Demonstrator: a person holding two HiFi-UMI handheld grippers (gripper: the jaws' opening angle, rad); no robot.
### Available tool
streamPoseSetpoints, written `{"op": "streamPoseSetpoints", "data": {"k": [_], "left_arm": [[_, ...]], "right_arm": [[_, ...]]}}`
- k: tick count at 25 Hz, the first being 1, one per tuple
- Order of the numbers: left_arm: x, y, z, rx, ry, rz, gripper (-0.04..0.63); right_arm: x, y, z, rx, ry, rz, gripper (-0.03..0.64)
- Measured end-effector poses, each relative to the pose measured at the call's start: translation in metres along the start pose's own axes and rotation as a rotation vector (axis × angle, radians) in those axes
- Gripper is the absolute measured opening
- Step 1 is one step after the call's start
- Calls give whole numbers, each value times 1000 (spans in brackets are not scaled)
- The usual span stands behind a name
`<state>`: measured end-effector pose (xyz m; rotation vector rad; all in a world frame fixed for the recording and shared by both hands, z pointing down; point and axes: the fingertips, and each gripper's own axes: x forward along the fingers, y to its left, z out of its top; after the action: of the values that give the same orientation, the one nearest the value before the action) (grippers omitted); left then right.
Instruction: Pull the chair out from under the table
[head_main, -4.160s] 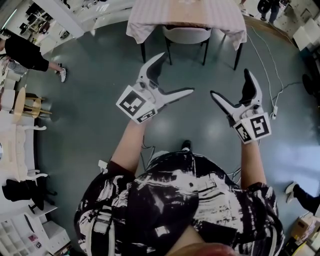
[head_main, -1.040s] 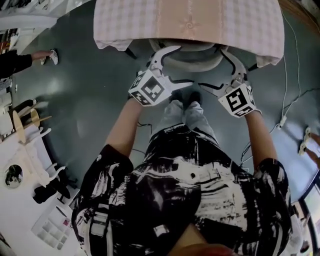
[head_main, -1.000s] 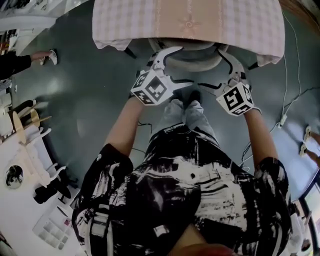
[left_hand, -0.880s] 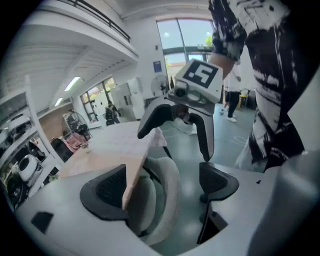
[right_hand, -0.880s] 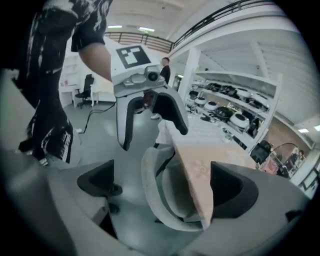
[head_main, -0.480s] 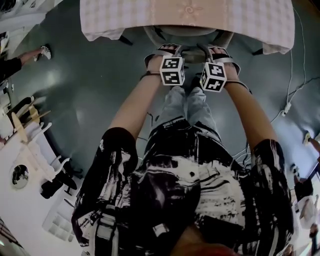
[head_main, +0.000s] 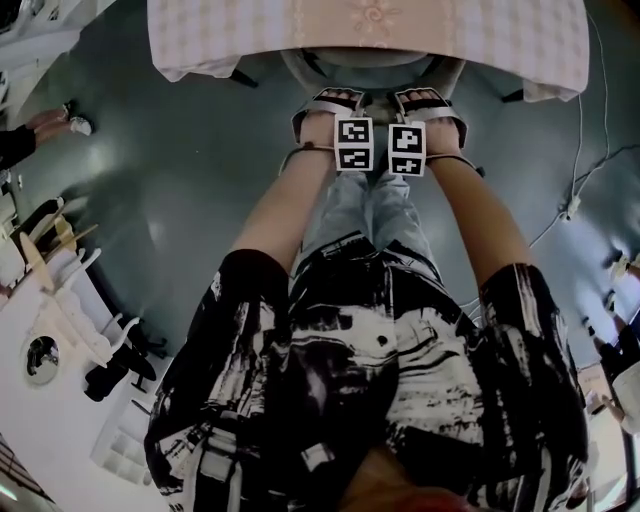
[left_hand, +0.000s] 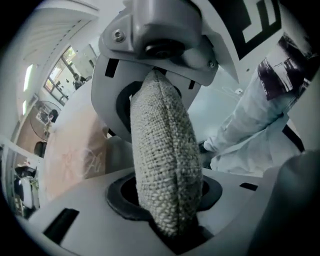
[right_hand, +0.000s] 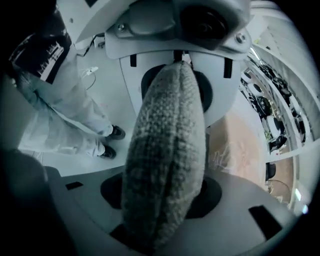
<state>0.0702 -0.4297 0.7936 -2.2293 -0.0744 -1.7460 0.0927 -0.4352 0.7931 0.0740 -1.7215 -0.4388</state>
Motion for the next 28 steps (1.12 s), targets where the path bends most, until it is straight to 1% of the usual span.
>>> {"op": "streamPoseSetpoints", "data": {"k": [1, 3, 7, 18, 28], "left_arm": [[2, 1, -1, 24, 18, 19, 155], [4, 2, -2, 63, 45, 51, 124], [2, 3, 0, 85, 59, 65, 100], [1, -2, -1, 93, 53, 57, 80], [-2, -24, -5, 116, 44, 41, 75]], "right_arm": [[2, 0, -2, -17, 18, -10, 166], [3, 2, -4, -27, 34, -7, 144], [0, 4, -5, -19, 35, 24, 114], [0, 9, -3, 4, 38, 44, 97], [-2, 30, 12, 59, 51, 54, 95]]}}
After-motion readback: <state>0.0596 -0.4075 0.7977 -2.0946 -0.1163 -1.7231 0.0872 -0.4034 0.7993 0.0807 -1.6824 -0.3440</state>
